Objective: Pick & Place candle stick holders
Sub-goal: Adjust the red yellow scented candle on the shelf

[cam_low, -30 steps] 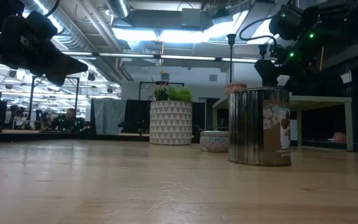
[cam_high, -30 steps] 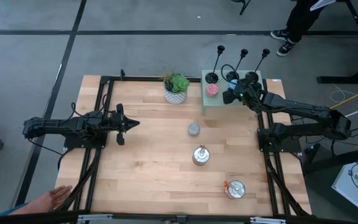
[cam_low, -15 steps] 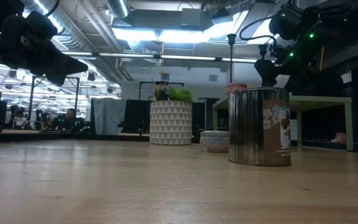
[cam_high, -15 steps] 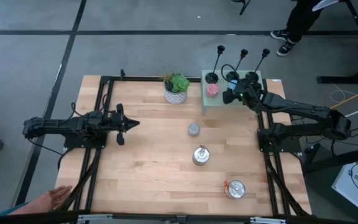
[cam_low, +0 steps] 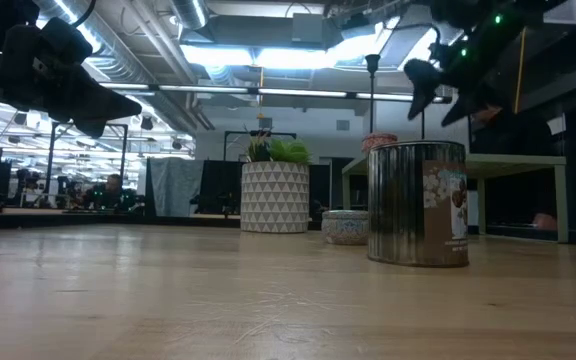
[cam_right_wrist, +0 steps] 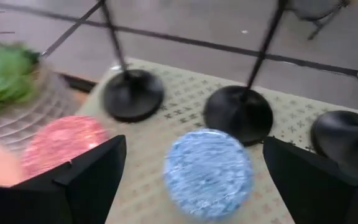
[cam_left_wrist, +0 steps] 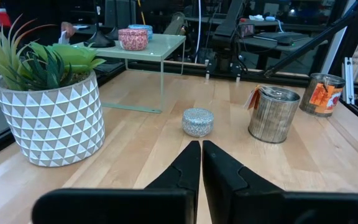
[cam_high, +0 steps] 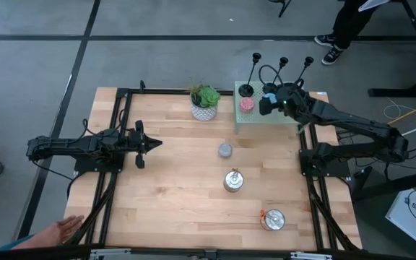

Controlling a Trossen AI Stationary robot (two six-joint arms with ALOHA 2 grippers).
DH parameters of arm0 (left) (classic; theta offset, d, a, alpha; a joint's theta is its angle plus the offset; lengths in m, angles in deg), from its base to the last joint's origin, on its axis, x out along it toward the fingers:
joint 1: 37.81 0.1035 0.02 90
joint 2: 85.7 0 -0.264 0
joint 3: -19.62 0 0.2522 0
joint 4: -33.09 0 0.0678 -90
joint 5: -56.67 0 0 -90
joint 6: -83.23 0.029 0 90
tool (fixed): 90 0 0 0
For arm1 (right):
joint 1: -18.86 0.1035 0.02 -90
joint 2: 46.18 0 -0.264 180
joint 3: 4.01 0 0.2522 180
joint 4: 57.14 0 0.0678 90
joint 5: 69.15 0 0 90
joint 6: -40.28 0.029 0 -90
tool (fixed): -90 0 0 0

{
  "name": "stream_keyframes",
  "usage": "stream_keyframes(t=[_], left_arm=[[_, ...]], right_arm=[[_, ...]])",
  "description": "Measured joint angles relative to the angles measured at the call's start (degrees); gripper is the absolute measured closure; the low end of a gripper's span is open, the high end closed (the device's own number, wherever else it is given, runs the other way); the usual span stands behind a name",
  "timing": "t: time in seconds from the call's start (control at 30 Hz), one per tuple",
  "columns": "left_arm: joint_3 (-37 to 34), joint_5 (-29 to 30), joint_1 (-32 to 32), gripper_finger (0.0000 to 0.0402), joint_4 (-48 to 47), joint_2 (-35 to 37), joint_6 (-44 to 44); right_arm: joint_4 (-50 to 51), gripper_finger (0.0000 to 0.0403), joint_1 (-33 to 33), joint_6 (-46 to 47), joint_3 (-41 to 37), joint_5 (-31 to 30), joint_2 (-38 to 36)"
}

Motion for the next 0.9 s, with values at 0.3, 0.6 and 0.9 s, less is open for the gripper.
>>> stream_keyframes(t=[0.3,0.6,0.9], left_arm=[[0.0,0.0,0.0,0.0390,0.0,0.0,0.0],[0.0,0.0,0.0,0.0393,0.0,0.0,0.0],[0.0,0.0,0.0,0.0389,0.0,0.0,0.0]], right_arm=[[0.2,0.0064,10.8,-2.6,3.0,3.1,0.0],[0.2,0.0173,28.4,-1.0,3.0,-4.9,0.9],[0.1,0.0336,33.0,4.1,2.9,-13.8,11.5]])
